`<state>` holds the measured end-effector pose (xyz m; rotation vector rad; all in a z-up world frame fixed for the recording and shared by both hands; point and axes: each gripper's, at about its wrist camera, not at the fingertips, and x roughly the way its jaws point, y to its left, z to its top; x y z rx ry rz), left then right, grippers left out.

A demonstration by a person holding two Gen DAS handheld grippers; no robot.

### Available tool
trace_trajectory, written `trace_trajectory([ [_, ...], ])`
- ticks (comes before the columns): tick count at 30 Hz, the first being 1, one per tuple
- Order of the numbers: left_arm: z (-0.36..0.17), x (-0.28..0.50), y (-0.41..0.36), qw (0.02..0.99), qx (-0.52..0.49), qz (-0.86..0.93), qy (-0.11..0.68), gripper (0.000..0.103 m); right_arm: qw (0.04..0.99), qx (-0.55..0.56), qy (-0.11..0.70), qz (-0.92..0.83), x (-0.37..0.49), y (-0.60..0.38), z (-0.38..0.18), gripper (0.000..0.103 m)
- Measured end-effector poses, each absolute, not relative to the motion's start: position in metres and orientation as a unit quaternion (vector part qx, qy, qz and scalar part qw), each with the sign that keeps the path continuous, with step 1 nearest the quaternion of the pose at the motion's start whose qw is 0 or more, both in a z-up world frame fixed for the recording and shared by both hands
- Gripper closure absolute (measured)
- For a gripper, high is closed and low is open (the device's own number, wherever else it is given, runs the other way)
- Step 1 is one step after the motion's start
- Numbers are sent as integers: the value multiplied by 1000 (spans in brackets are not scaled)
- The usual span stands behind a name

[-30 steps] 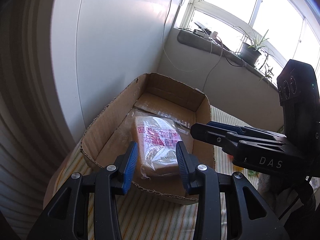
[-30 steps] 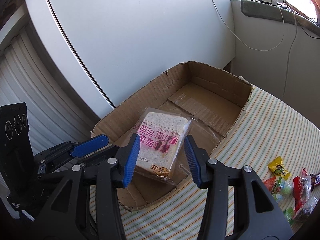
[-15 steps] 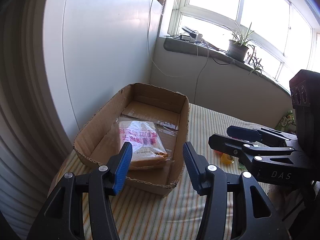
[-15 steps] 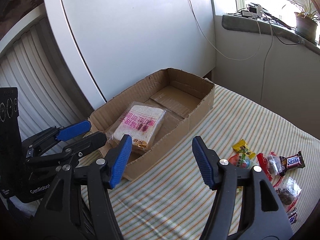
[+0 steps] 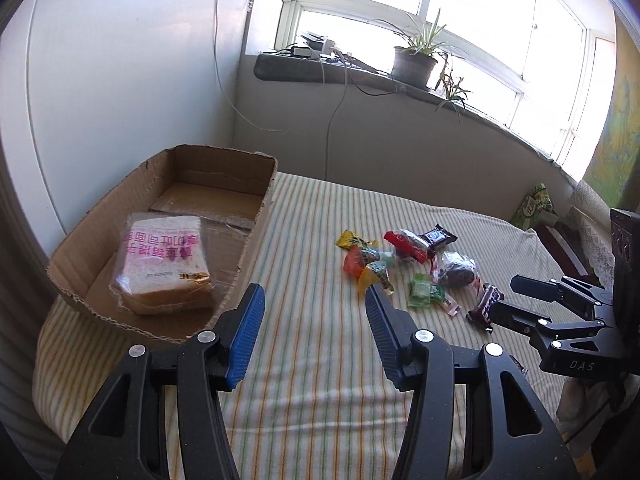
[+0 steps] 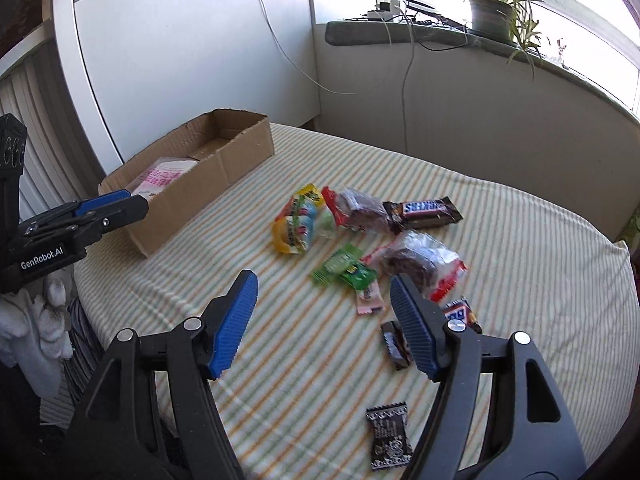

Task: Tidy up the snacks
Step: 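Return the right gripper to the snacks and grasp the black candy packet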

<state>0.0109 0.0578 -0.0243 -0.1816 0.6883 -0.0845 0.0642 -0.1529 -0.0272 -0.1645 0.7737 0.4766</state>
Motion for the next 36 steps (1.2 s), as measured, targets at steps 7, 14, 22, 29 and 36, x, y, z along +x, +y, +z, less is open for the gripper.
trace_trajectory([
  [7, -34, 22, 21, 925, -83, -94, 360, 61, 888, -95, 410, 185, 47, -208, -55, 41],
  [14, -46, 36, -7, 910, -79, -137, 383, 68, 874, -64, 442, 190, 35, -232, -77, 57],
  [22, -61, 67, -32, 893, -77, -168, 411, 75, 866, -88, 448, 204, 30, -220, -87, 57],
  [29, -75, 92, -49, 886, -47, -168, 429, 75, 866, -102, 444, 204, 26, -219, -89, 57],
  [36, -91, 106, -55, 882, -25, -152, 445, 75, 867, -127, 438, 200, 23, -216, -92, 62],
])
